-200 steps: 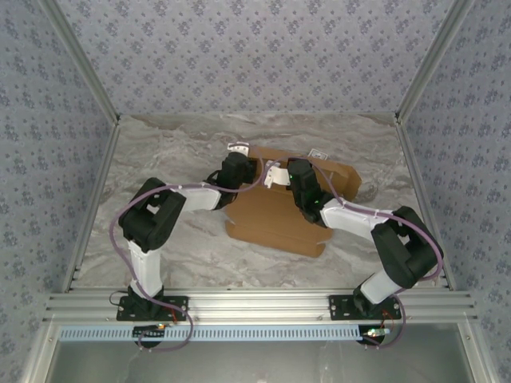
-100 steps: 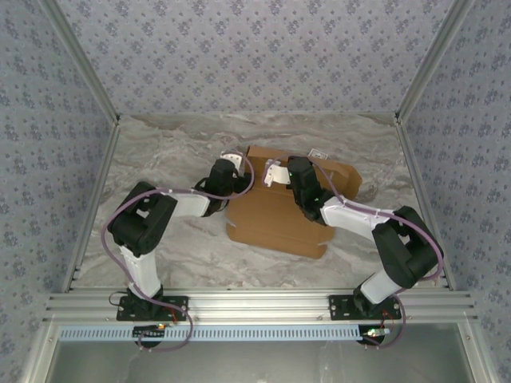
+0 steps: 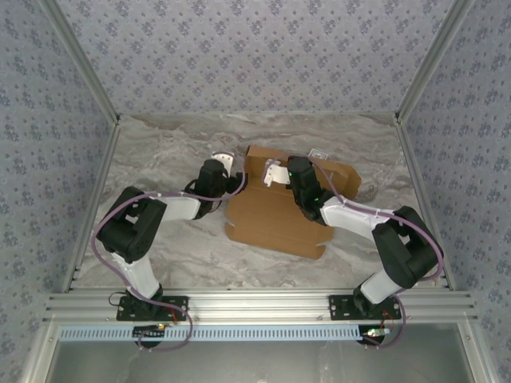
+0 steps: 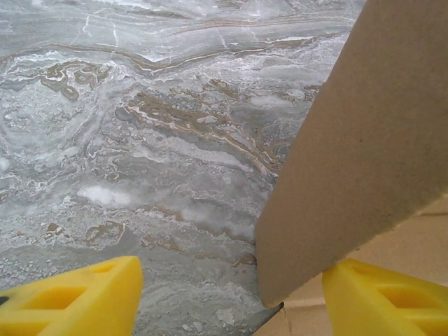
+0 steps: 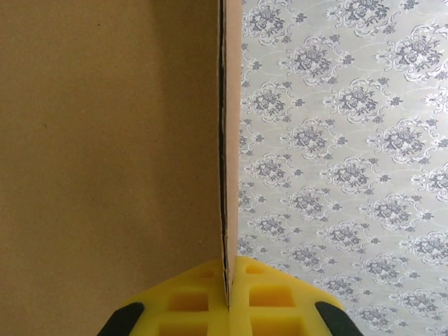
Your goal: Fold the paper box
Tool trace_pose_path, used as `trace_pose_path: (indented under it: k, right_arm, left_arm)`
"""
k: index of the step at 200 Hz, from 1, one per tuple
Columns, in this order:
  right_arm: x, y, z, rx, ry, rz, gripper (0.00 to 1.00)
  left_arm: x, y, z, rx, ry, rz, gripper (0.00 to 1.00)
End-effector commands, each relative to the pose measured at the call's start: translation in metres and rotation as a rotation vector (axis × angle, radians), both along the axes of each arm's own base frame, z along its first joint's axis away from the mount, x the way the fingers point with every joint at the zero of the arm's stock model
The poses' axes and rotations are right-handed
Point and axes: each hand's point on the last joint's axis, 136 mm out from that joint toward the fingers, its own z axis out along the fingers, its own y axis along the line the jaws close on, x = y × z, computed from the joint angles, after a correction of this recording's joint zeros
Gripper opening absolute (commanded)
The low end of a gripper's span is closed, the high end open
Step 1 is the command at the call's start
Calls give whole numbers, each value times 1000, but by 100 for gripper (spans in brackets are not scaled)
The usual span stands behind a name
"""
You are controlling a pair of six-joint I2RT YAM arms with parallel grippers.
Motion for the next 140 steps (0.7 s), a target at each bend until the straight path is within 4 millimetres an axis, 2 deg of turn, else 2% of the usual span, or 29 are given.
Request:
trace_pose_path:
  k: [1, 49, 91, 140]
  right_arm:
    - [-7, -4, -24, -39, 90, -5, 0]
    - [-6, -4, -25, -38, 94, -5, 0]
    - [-7, -4, -27, -37, 103, -6, 0]
    - [-7, -3, -28, -36, 115, -7, 0]
  left_arm:
    - [8, -4, 16, -48, -38, -5, 67]
    - [15, -14, 11, -59, -25, -18, 66]
    - [14, -27, 31, -76, -82, -66, 62]
    - [23, -33, 48, -34, -149, -55, 53]
